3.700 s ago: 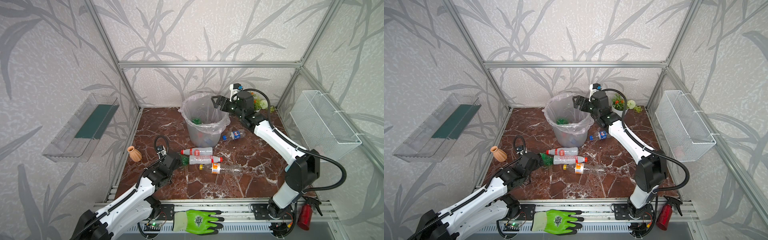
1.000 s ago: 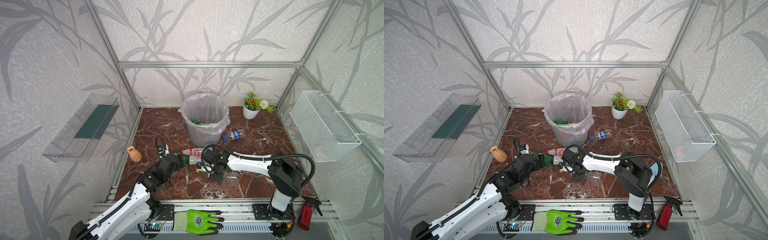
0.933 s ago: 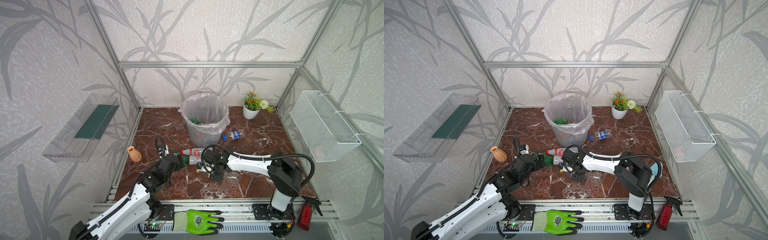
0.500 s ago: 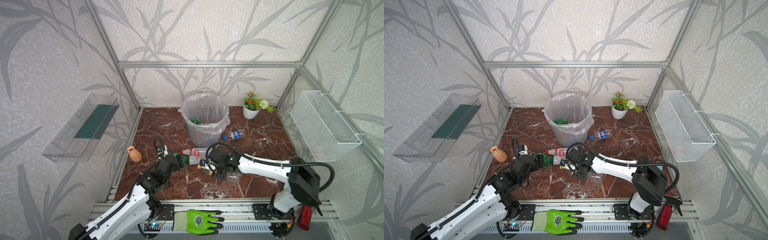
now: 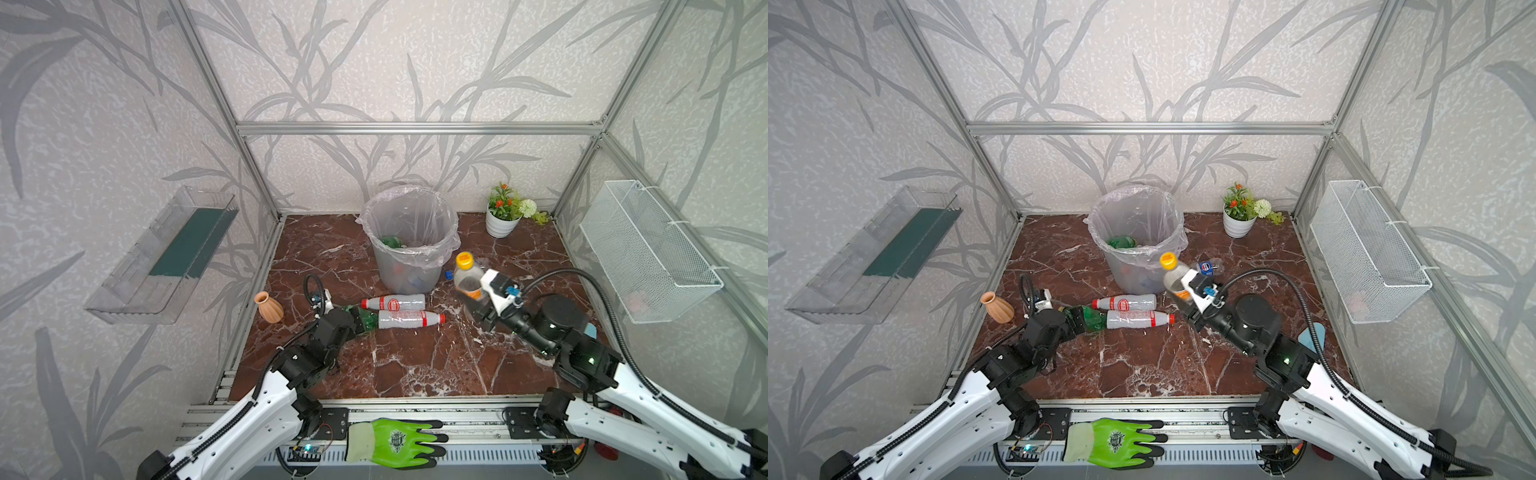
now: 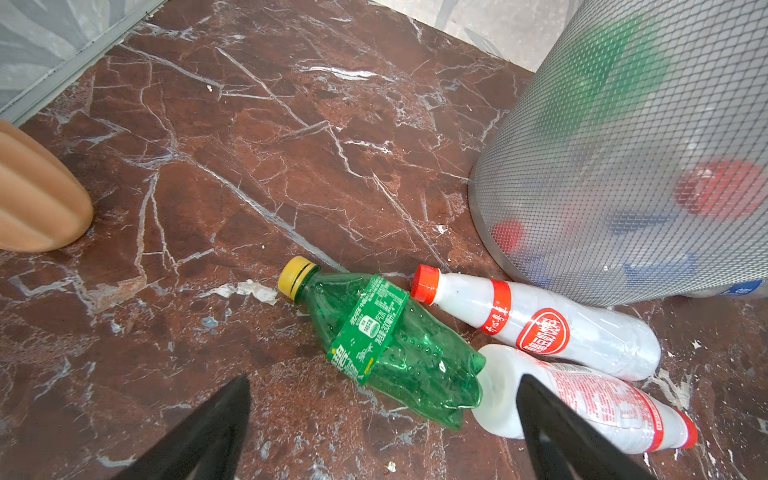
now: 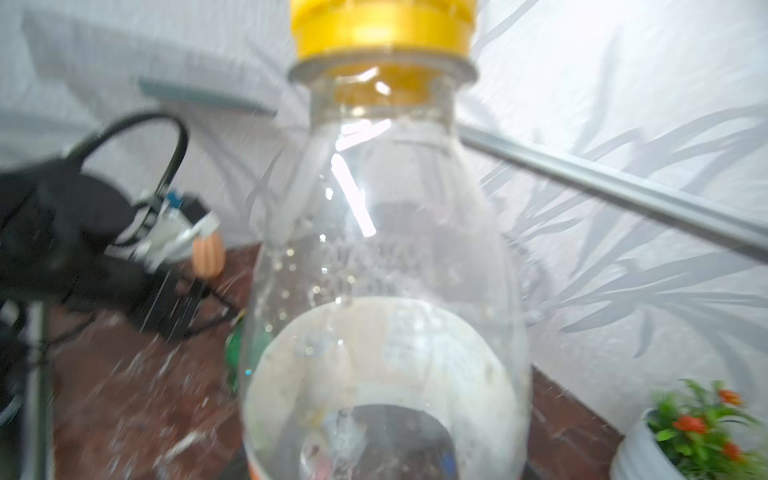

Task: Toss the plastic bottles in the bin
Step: 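Lift the orange-labelled bottle with the right gripper over the bin and release, then lower the left gripper onto the white red-capped bottles while the right gripper withdraws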

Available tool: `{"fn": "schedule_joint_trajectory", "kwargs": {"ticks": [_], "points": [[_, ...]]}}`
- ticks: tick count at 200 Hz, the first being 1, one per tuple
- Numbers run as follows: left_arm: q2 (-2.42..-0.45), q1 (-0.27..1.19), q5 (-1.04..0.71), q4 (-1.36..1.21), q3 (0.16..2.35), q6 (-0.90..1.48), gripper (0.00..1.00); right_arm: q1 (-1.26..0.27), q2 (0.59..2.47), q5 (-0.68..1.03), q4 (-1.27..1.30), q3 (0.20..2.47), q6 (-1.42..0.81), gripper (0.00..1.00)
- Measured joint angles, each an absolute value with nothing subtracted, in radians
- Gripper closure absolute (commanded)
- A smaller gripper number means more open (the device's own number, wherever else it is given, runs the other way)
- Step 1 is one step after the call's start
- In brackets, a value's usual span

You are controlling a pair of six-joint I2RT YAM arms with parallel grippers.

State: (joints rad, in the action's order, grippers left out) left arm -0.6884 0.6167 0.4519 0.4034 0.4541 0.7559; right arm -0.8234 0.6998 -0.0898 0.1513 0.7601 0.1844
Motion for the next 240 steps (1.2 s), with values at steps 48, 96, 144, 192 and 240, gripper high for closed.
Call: {"fn": "schedule_joint_trajectory", "kwargs": {"ticks": [48, 96, 144, 192, 240], "points": [[-0.699, 0.616, 0.441, 0.396, 0.447, 0.757, 0.01, -0.708, 0.879, -0.059, 0.508, 0.919, 0.089, 0.44], [-0.705, 0.616, 0.420, 0.396, 0.447, 0.760, 0.01, -0.655, 1.360, 0.080, 0.493, 1.338, 0.001, 0.23], [-0.682, 0.616, 0.416, 0.425, 0.448, 0.759, 0.01, -0.620, 1.632, 0.081, 0.173, 1.545, 0.023, 0.01], [-0.645, 0.617, 0.348, 0.428, 0.448, 0.689, 0.01, -0.597, 1.408, 0.008, 0.093, 1.425, 0.062, 0.01], [-0.707, 0.700, 0.335, 0.385, 0.461, 0.588, 0.01, -0.545, 1.164, -0.034, 0.117, 1.190, 0.067, 0.01]]}}
